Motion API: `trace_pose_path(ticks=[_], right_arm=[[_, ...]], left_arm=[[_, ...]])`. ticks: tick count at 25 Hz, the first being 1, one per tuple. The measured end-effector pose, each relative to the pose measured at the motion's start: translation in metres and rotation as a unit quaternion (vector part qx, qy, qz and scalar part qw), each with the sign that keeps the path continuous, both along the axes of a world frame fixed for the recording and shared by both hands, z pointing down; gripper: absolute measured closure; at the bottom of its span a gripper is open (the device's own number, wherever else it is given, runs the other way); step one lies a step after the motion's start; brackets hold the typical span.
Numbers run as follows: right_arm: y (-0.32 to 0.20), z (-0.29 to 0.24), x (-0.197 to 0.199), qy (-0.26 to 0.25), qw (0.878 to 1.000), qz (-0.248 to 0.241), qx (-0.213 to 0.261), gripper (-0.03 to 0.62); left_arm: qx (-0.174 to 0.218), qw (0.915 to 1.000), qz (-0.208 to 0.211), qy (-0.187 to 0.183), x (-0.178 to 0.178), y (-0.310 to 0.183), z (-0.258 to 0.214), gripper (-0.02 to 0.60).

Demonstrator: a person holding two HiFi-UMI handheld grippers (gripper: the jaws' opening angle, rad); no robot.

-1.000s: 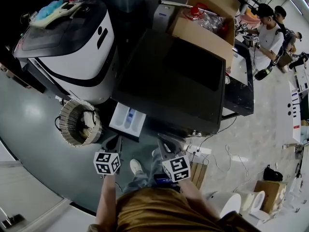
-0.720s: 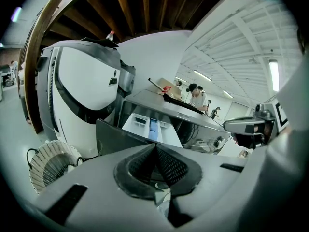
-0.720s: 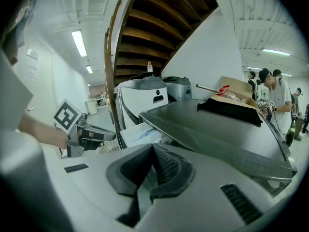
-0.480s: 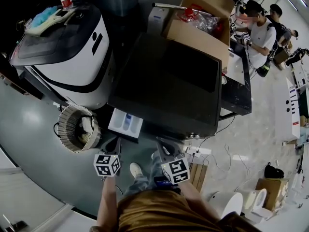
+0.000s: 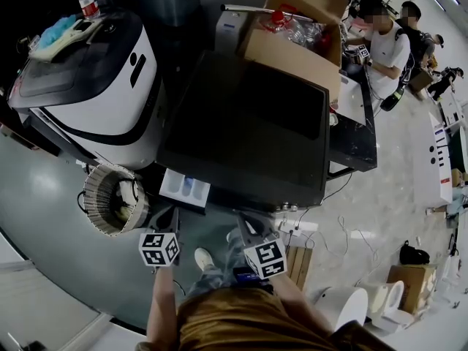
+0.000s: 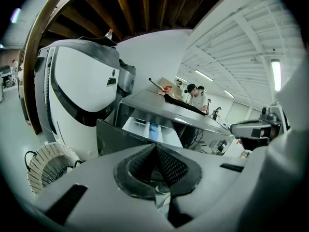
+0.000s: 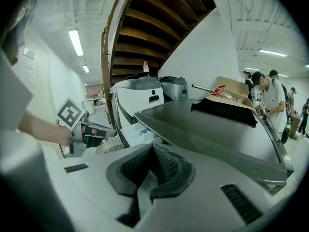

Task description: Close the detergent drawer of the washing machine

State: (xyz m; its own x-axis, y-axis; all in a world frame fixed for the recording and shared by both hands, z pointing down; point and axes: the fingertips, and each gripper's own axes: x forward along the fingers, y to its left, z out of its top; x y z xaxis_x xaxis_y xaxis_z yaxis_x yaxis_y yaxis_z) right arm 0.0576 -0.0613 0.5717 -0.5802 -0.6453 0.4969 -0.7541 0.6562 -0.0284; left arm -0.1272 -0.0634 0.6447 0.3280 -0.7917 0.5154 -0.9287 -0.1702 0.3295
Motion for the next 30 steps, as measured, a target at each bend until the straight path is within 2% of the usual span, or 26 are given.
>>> trace_pose_path(ticks=[30], right_arm=[[-0.015,0.009,0.019,0.011,1.0,0.004,-0.023,0.582]], left_arm=[[0.009,0.9998,-0.015,0.001,0.006,-0.04,-0.002,0.557]])
